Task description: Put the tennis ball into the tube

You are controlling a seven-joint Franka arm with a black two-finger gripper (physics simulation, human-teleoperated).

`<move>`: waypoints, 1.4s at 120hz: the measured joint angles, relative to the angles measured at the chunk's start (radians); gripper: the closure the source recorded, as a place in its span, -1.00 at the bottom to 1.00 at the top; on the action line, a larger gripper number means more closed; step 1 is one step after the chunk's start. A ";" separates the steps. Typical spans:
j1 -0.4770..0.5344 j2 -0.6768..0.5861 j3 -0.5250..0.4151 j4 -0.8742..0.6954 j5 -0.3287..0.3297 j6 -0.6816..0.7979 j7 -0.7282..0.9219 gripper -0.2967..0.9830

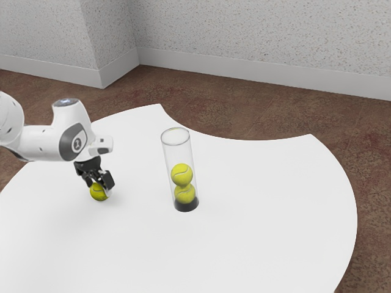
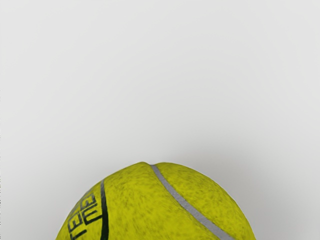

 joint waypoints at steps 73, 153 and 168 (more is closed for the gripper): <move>-0.002 0.003 -0.001 0.003 0.008 0.002 0.031 -0.02; -0.005 -0.529 -0.202 -0.006 0.005 -0.169 0.002 0.03; -0.010 -0.523 -0.230 0.053 -0.014 -0.178 -0.001 0.03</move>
